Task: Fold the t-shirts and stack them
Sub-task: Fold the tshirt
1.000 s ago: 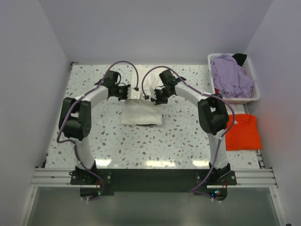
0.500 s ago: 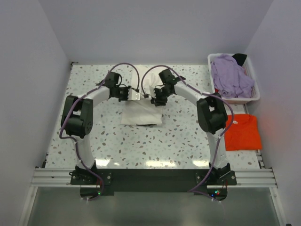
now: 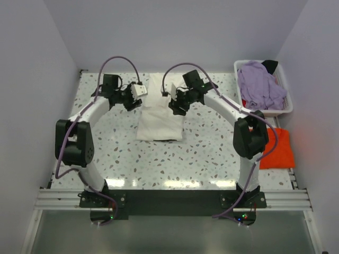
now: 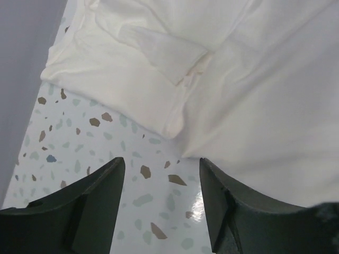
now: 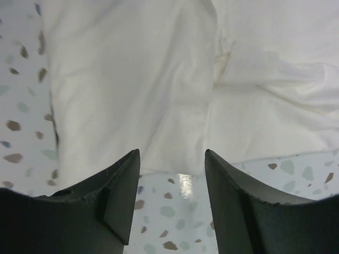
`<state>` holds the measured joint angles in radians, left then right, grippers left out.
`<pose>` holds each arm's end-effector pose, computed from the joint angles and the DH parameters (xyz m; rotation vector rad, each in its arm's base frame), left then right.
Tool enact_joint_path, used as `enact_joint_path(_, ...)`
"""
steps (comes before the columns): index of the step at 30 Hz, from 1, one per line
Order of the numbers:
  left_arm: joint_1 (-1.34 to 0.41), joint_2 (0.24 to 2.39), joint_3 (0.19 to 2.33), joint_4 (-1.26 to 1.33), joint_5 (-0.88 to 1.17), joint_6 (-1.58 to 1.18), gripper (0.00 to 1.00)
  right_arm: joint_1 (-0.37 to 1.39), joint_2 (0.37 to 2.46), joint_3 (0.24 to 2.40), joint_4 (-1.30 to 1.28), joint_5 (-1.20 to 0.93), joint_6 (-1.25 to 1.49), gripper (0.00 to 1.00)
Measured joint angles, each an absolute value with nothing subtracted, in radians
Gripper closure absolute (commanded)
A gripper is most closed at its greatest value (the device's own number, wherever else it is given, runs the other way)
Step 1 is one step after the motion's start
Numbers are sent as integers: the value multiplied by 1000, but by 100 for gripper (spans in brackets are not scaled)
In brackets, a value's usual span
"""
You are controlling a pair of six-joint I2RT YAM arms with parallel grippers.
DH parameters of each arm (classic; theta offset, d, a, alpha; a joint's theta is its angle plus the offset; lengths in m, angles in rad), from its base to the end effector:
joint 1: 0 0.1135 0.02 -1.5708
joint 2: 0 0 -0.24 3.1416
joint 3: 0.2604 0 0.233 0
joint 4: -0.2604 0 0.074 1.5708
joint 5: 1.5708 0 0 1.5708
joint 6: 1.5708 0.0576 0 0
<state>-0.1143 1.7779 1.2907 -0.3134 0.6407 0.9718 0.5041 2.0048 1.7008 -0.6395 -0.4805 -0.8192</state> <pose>0.3737 -0.0776 0.2097 1.3770 1.7142 -0.2904 0.3611 0.2296 0.2198 -1.6350 1.7873 0.4613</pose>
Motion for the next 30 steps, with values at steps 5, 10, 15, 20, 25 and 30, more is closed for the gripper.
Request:
enact_joint_path(5, -119, 1698, 1238, -340, 693, 698, 32, 534, 1930, 1672, -636, -543, -561, 45)
enact_joint_path(10, -114, 1663, 1092, -370, 704, 469, 36, 537, 1918, 1522, -633, -568, -350, 46)
enact_joint_path(15, -112, 1658, 982, -384, 707, 334, 46, 531, 1919, 1428, -613, -571, -191, 69)
enact_joint_path(20, -112, 1658, 935, -355, 718, 242, 51, 530, 1934, 1375, -538, -570, -93, 76)
enact_joint_path(25, -112, 1717, 912, -280, 718, 136, 58, 528, 1994, 1316, -494, -553, -57, 77)
enact_joint_path(30, -98, 1763, 886, -221, 753, 56, 62, 511, 2011, 1313, -492, -572, -38, 75)
